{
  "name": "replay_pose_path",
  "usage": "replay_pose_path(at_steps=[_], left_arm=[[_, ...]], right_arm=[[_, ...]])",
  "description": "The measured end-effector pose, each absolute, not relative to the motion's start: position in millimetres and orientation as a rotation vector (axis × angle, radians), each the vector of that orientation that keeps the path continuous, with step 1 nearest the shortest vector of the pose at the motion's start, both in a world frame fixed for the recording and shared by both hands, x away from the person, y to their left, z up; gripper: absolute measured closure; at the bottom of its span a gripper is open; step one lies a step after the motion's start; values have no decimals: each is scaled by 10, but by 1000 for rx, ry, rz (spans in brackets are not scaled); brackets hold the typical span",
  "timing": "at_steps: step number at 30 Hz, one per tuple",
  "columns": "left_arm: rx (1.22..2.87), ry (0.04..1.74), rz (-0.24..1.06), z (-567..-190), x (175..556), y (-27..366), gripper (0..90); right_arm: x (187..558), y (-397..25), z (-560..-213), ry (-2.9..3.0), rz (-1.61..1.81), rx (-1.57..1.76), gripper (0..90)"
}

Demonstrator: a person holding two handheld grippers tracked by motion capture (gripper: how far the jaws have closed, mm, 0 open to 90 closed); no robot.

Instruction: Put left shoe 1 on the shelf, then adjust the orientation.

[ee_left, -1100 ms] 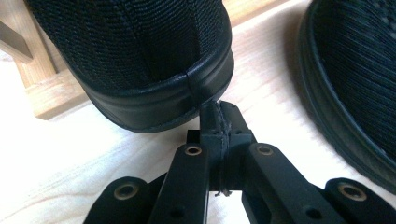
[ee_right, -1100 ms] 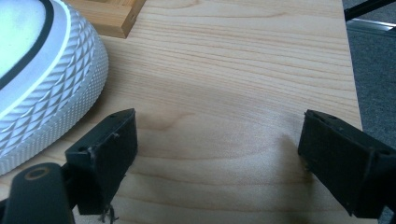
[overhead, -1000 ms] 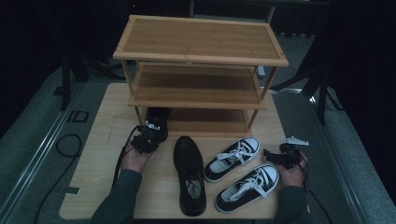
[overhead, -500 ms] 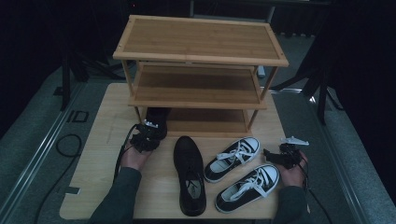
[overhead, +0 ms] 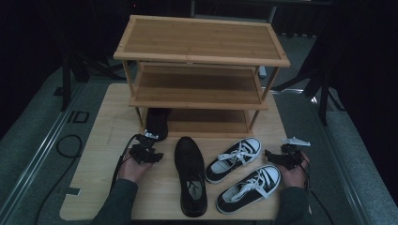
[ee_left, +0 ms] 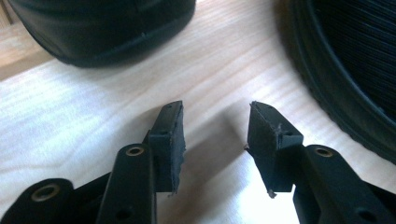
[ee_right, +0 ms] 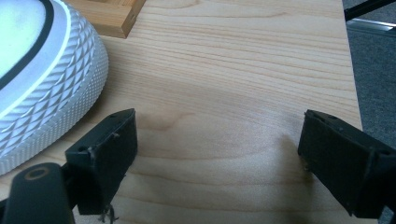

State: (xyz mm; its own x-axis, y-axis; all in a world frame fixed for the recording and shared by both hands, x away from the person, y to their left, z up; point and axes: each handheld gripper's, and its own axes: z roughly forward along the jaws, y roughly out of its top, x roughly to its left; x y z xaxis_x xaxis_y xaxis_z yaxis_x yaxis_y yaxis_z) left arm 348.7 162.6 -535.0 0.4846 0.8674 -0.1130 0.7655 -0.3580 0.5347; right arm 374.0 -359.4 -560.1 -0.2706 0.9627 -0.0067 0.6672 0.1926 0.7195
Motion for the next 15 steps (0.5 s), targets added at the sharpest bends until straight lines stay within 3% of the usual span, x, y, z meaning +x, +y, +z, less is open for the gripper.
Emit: replay_pose_path(at_steps=[15], left_arm=[[2203,1107,237,-4835,3134,1395,522]], right_arm=[[3740,-3594,-5600,2012,848,1520,118]])
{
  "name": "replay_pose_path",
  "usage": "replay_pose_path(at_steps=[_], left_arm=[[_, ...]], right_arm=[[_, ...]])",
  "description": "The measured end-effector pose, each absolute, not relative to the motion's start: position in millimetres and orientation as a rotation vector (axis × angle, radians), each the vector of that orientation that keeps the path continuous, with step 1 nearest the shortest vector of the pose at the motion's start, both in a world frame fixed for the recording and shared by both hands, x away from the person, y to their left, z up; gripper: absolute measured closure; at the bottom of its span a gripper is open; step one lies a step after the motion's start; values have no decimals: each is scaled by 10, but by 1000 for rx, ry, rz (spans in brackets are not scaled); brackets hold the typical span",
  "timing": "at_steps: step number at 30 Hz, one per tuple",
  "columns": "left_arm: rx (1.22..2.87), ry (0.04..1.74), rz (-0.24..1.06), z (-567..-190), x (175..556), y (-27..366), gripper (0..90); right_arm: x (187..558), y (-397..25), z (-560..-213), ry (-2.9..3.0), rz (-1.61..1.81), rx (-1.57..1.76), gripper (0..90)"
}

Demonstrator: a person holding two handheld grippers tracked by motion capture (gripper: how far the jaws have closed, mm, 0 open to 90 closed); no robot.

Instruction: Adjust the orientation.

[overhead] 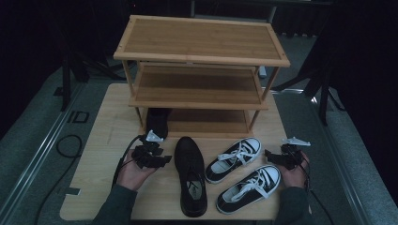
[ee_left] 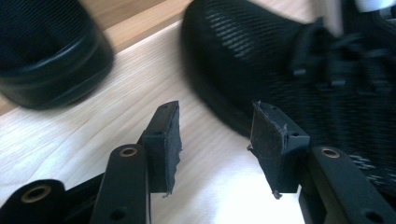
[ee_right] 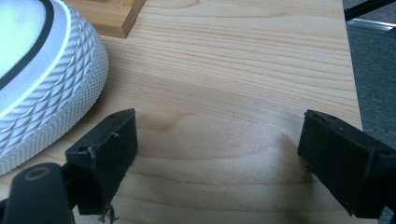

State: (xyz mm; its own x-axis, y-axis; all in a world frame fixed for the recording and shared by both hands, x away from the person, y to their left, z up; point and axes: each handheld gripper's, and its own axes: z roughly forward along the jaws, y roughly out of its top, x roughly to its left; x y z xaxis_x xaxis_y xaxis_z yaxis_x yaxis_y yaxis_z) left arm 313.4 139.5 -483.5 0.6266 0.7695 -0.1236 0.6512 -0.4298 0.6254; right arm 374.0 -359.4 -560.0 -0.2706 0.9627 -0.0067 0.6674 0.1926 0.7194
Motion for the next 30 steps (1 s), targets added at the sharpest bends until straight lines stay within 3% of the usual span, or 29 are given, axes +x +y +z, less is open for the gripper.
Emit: replay_pose_path(at_steps=[16,30], left_arm=[[2229,935,146,-4558,2918,1150,519],[2244,894,112,-4457,2794,985,515]], right_arm=[[3740,-3592,-5601,2010,849,1521,118],[3740,-3592,-5601,2010,849,1521,118]])
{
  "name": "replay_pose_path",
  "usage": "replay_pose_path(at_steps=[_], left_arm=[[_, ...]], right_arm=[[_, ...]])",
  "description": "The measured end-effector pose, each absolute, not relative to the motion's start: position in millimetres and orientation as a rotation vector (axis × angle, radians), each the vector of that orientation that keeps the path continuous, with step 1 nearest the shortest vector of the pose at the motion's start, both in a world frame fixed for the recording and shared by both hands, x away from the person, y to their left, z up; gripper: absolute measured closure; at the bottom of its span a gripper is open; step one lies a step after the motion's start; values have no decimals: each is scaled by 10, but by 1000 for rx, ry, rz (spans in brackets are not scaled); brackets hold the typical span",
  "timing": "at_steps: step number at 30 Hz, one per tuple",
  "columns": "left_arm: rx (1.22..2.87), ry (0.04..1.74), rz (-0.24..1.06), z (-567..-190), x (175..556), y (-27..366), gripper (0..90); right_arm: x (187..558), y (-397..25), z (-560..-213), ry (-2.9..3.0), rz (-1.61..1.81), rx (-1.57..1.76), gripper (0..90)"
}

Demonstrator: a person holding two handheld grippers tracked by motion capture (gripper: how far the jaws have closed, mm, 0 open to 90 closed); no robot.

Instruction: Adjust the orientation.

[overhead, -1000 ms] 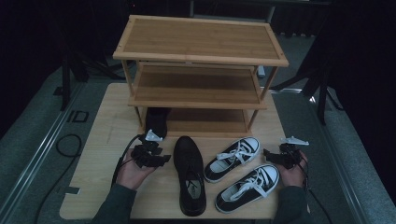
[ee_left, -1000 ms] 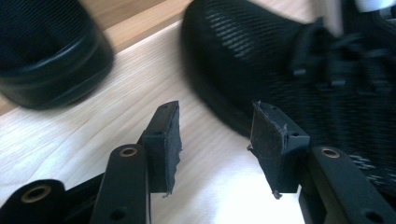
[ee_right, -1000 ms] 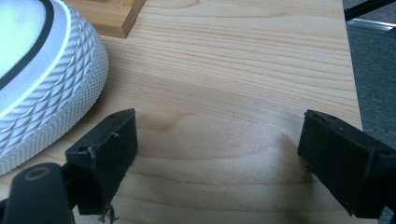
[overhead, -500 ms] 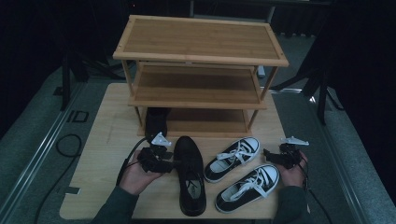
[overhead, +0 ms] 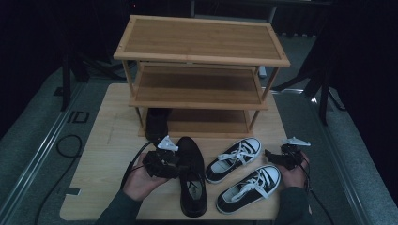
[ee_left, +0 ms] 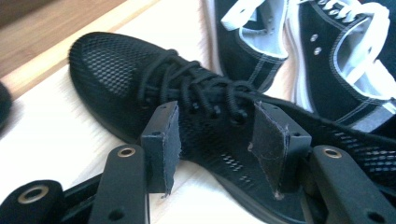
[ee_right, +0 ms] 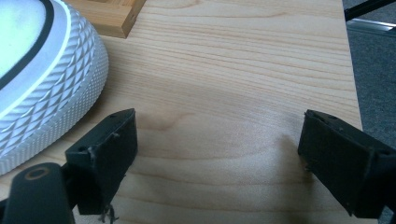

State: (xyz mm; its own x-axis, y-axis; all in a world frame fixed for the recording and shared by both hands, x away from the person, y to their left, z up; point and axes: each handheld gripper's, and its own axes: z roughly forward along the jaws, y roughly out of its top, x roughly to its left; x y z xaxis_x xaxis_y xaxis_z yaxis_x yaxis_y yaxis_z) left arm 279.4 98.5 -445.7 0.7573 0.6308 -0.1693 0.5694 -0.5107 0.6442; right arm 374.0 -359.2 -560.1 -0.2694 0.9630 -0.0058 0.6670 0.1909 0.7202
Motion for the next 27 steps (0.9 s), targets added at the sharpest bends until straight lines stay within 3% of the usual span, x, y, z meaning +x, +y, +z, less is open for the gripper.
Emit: replay_pose_path(at_steps=[17,21,27], left_arm=[[2324,905,88,-4551,2763,801,523],[2344,886,83,-4530,2756,823,635],[2381,912,189,-4499,2793,918,795]], right_arm=[[3740,-3592,-5601,2010,849,1521,118],[3740,-3592,-5601,2010,850,1521,118],[3740,-3592,-5601,2010,849,1521,118]])
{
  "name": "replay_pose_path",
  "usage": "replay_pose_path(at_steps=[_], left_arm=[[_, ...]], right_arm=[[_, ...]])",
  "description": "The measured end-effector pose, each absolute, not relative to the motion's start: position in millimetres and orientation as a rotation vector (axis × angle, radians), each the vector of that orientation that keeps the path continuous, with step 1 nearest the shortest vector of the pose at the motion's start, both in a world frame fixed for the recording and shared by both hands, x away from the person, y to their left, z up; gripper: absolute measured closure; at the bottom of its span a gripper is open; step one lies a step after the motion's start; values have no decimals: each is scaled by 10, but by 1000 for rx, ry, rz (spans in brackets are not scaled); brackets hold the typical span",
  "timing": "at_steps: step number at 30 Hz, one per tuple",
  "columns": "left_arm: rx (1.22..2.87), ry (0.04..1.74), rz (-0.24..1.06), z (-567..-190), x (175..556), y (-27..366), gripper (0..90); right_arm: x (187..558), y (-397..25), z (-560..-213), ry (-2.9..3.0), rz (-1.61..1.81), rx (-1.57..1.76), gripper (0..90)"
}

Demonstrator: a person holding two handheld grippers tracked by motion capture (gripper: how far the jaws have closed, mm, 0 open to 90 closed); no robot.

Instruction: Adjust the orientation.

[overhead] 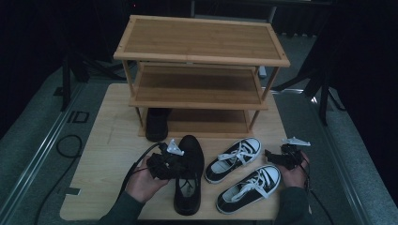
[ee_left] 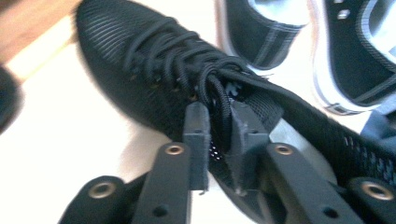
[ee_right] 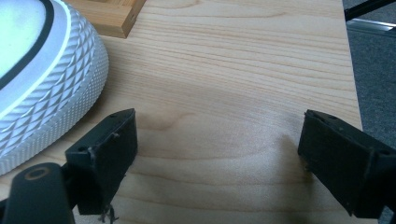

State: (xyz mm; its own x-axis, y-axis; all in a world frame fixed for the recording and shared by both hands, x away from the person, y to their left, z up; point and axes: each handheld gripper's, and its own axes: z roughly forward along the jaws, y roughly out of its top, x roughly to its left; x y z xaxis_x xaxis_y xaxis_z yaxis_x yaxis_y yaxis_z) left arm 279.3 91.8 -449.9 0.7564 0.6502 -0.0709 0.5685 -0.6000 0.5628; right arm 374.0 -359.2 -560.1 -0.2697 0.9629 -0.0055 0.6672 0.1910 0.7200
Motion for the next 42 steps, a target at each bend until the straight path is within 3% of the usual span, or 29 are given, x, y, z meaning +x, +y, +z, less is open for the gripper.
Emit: replay_pose_path(at_steps=[4,11,22,42], left_arm=[[2369,945,226,-4498,2859,1030,851],[2343,1013,296,-4484,2951,1219,865],[2411,1010,343,-4529,2977,1272,807],[2419,968,176,-4665,3212,1257,862]], right_arm=[[3740,-3592,-5601,2010,850,1521,118],[3740,-3592,-5601,2010,850,1521,118],[3740,-3592,-5601,2010,849,1521,118],[3740,-3592,-5601,2010,849,1521,118]])
